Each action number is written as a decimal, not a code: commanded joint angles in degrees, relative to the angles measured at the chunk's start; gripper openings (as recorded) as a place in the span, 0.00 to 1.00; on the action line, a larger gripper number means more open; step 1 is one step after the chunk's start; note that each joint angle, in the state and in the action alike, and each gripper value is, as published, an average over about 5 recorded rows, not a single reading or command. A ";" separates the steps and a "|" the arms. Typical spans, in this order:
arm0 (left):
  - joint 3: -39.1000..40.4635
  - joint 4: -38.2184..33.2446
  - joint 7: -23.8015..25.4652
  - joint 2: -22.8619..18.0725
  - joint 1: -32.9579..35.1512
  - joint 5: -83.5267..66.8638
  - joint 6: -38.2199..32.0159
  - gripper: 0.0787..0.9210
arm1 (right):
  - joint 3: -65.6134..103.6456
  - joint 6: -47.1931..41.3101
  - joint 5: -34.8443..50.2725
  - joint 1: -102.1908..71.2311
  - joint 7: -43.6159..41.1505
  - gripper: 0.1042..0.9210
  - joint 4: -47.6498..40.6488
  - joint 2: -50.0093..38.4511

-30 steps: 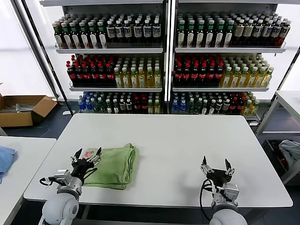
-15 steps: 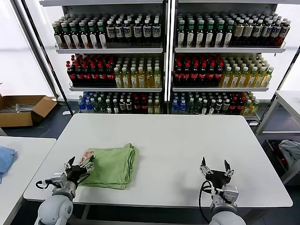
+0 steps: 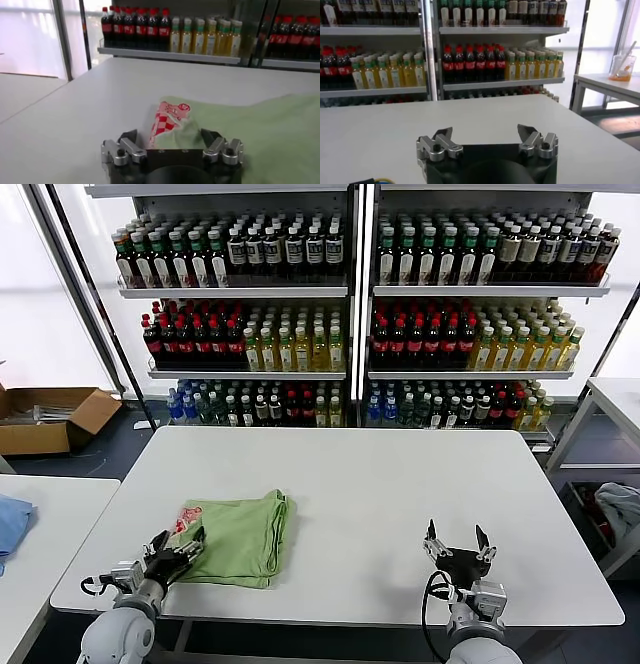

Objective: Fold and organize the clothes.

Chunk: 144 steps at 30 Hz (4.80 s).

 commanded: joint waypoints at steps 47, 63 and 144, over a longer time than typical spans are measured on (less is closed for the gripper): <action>2.08 -11.56 -0.38 13.84 -3.59 -2.58 0.23 0.06 | 1.21 -0.11 -0.61 -0.53 0.39 0.88 -0.80 0.06; 35.42 -5.95 -13.50 -16.02 -13.02 4.99 6.39 0.06 | 4.86 2.00 -2.94 -6.79 0.31 0.88 0.40 2.91; 12.95 -18.63 -13.75 -7.98 -0.54 2.22 5.94 0.88 | -7.55 -10.52 7.45 12.13 6.08 0.02 -8.14 -5.73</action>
